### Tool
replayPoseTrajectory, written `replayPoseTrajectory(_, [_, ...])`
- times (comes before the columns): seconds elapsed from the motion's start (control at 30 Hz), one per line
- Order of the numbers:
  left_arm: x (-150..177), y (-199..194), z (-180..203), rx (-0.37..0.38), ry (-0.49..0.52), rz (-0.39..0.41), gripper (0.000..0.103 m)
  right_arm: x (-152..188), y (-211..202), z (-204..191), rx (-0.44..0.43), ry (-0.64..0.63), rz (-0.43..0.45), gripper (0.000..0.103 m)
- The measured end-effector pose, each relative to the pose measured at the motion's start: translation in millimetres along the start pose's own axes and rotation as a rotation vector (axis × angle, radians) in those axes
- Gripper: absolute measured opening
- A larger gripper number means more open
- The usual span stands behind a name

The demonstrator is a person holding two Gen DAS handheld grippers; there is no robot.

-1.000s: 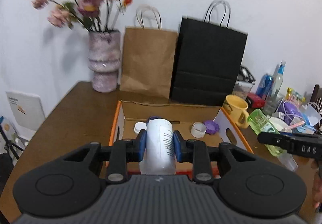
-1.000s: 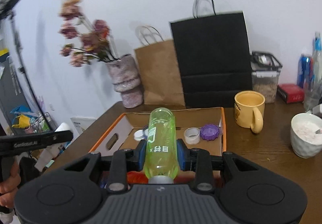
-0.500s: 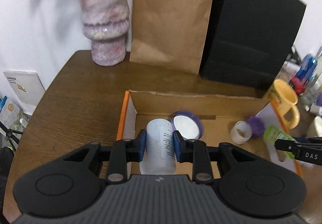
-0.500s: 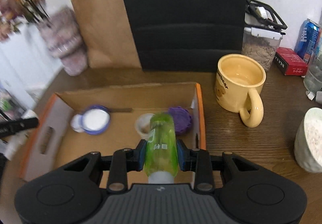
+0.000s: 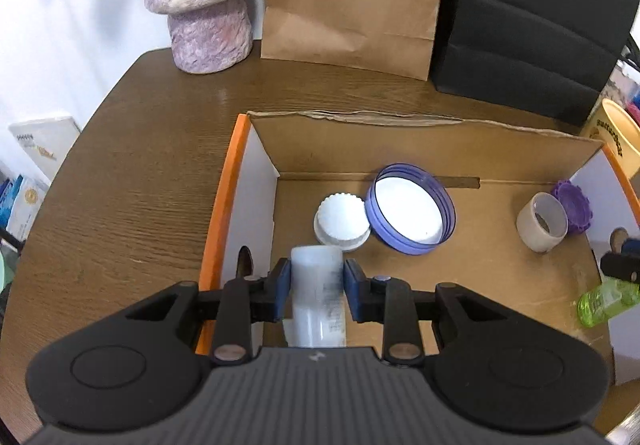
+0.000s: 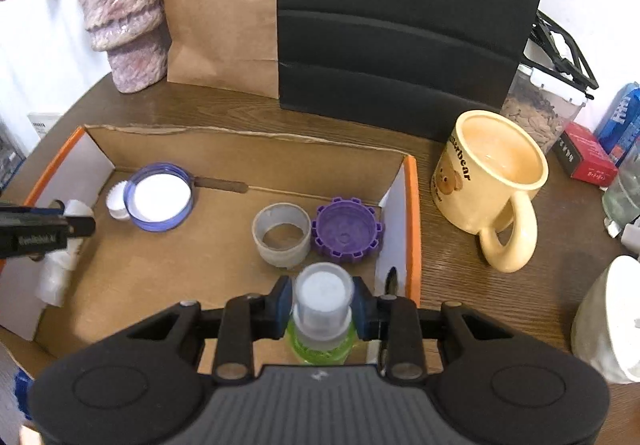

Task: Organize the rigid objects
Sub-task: 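Open both tools to drop the bottles into the box, then move both tools back toward the remaining items on the table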

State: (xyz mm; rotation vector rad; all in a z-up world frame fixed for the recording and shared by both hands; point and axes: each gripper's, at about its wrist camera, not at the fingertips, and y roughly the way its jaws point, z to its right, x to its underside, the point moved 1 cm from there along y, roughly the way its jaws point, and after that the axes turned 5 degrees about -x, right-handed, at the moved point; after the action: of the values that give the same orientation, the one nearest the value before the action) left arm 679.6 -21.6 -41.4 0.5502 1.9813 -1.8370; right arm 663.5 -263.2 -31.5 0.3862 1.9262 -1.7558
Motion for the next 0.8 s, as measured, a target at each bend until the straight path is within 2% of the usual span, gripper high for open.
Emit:
replayPoseTrajectory(0.13, [-4,2,1,0.004,-0.021,-0.019,0.033,0,-2,0,-0.024,-0.008,-0.028,0.031])
replayPoseTrajectory(0.37, [3,-11,-4,0.008,-0.021,-0.017,0.047,10,-11,-6,-0.054,-0.038,-0.078,0.031])
replayPoseTrajectory(0.43, [5,-18,-5,0.01,-0.016,-0.013,0.048,11,-17,-5,-0.063,-0.022,-0.069,0.038])
replayPoseTrajectory(0.5, [7,-29,-7,0.005,-0.013,-0.001,0.051,11,-25,-6,-0.075,-0.009,-0.05,0.061])
replayPoseTrajectory(0.53, [8,-35,-8,0.005,-0.012,0.007,0.052,11,-31,-7,-0.081,-0.008,-0.04,0.065])
replayPoseTrajectory(0.8, [17,-103,-18,0.001,-0.013,0.089,0.066,13,-91,-20,-0.083,-0.033,0.039,0.068])
